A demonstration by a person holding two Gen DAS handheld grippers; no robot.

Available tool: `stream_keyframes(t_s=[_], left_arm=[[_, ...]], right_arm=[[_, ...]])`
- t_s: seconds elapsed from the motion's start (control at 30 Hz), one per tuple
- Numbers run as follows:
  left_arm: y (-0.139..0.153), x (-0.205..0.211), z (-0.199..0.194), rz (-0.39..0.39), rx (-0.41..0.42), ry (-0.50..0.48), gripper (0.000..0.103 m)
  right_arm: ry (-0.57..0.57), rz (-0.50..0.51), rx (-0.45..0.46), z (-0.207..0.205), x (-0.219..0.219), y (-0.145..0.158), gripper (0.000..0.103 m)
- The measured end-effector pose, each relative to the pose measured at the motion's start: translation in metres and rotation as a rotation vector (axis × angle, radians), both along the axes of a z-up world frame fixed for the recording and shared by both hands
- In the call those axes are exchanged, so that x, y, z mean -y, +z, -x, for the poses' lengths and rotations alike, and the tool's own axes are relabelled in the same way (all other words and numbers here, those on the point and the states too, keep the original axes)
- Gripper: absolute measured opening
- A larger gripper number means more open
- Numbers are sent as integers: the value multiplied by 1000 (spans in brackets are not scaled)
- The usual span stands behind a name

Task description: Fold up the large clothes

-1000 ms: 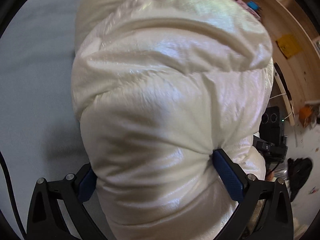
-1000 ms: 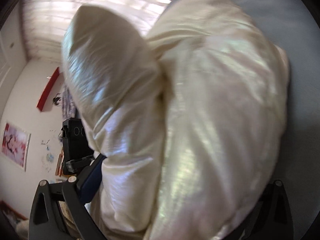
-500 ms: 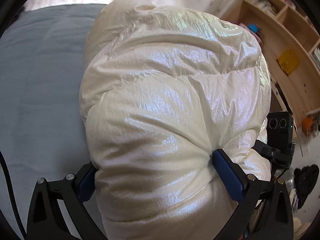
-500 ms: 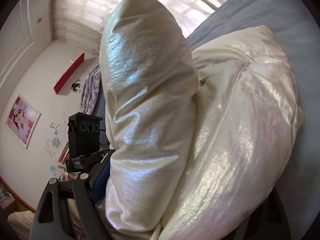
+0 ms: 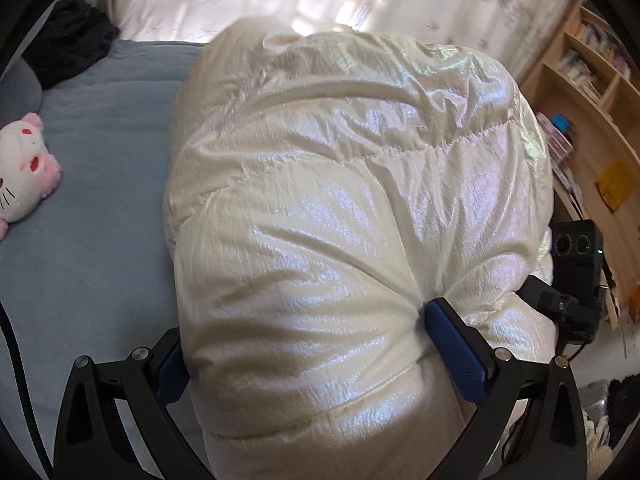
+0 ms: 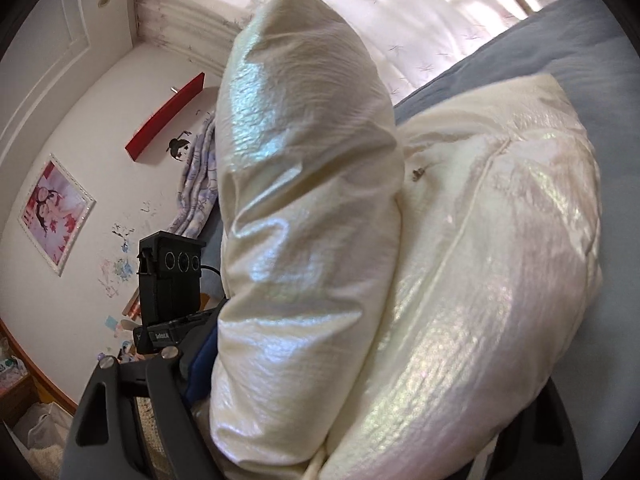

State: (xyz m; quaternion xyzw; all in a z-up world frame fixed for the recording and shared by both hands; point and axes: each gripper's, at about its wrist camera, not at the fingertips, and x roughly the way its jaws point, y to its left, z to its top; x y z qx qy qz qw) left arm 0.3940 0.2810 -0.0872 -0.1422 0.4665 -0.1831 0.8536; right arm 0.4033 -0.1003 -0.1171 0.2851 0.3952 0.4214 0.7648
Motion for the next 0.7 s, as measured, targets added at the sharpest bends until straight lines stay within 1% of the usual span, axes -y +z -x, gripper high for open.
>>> stream_keyframes(t_s=[0.07,0.1,0.17,0.2,0.23,0.27,0.33,0.4,0.47,0.57,0.6,0.63,0.67,0.7], left_arm=[[-15,-33,-24,11,3,8,102],[-20,-40,-30,14,8,10,102],[-43,-58,-46,29,15,33,101],[-50,-62,-42,34,12,41,101],[-67,-75,-47,47,4,63,101],[-69,-61,-66,55,-4,77,101],[-87,-73,-64,113,-14,102,101],[-102,-86,-65,143,-8,103,101],[-114,-95,-53,146,7,109,102],[-120,-100,-45,141,4,126,102],[-121,-97,-48,140,0,130,102],[-119,-97,-46,127,-6,137,102],[-116,-97,-54,108,-7,138,102],[-106,-91,-50,65,-1,134,102]], right_arm=[[-2,2,7,-21,-16,-11,85],[-4,5,10,-32,-25,-18,85],[-16,14,-2,-52,-39,-36,85],[-23,25,-7,-61,-46,-46,85],[-29,36,-19,-69,-52,-56,84],[-33,44,-34,-76,-56,-70,84],[-34,46,-49,-82,-62,-93,85],[-29,44,-43,-82,-68,-108,85],[-25,55,-41,-77,-69,-115,87],[-30,109,-25,-76,-96,-115,91],[-34,120,-20,-76,-98,-114,92],[-40,135,-14,-74,-99,-113,93],[-46,150,-8,-72,-99,-110,93],[-49,167,-1,-70,-103,-104,93]])
